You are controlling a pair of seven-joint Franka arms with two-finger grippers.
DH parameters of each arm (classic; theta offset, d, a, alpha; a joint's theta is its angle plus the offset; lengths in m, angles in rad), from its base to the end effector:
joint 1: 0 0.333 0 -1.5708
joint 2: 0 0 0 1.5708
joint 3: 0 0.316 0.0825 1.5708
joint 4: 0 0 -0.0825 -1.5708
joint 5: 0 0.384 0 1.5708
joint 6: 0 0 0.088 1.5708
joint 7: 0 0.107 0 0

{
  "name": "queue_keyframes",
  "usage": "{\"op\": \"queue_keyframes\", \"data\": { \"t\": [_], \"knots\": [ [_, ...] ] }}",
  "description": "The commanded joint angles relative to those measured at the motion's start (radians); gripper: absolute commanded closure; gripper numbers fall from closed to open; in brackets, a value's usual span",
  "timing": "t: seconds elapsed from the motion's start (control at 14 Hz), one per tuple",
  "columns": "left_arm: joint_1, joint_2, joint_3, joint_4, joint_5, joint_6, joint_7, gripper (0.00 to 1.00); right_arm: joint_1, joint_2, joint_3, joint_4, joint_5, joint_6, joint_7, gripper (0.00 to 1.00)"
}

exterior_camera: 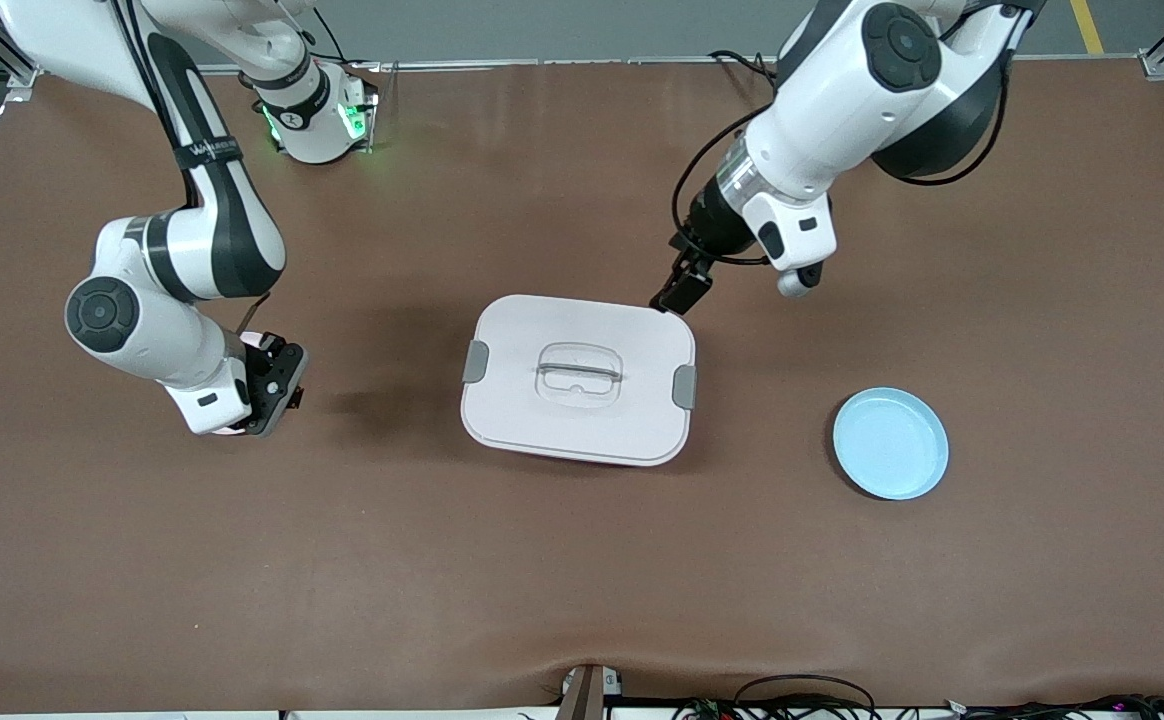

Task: Transfer orange switch to right arm and place
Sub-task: 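Carry the switch with the right gripper over the white plate, then lower the switch onto the white plate and open the right gripper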

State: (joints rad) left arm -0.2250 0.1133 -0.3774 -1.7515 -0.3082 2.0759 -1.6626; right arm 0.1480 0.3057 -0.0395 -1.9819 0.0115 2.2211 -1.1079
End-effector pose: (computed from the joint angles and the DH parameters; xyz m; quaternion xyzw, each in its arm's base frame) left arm 0.5048 -0.3545 0.5268 0.8131 0.5489 -0.1013 0.1655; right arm 0.5945 0.0659 0.3070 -0.8219 -0.5687 0.0298 0.0145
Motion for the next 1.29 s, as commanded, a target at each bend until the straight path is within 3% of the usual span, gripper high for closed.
{"op": "queue_keyframes", "data": {
  "t": [0.0,0.14,0.57,0.79,1.22],
  "knots": [
    [0.044,-0.014,-0.001,0.052,-0.019,-0.110,0.098,0.00,-0.044,-0.016,0.013,-0.077,-0.082,0.075,-0.033,1.00],
    [0.085,-0.009,0.000,0.088,-0.017,-0.195,0.203,0.00,-0.083,-0.004,0.013,-0.126,-0.155,0.159,-0.033,1.00],
    [0.222,0.005,0.002,0.196,0.000,-0.397,0.495,0.00,-0.148,0.029,0.013,-0.216,-0.263,0.340,-0.036,1.00],
    [0.288,0.006,0.002,0.216,0.023,-0.445,0.644,0.00,-0.177,0.059,0.013,-0.233,-0.286,0.406,-0.038,1.00],
    [0.289,0.012,0.000,0.233,0.191,-0.482,0.875,0.00,-0.208,0.092,0.015,-0.258,-0.288,0.453,-0.050,1.00]
  ]
}}
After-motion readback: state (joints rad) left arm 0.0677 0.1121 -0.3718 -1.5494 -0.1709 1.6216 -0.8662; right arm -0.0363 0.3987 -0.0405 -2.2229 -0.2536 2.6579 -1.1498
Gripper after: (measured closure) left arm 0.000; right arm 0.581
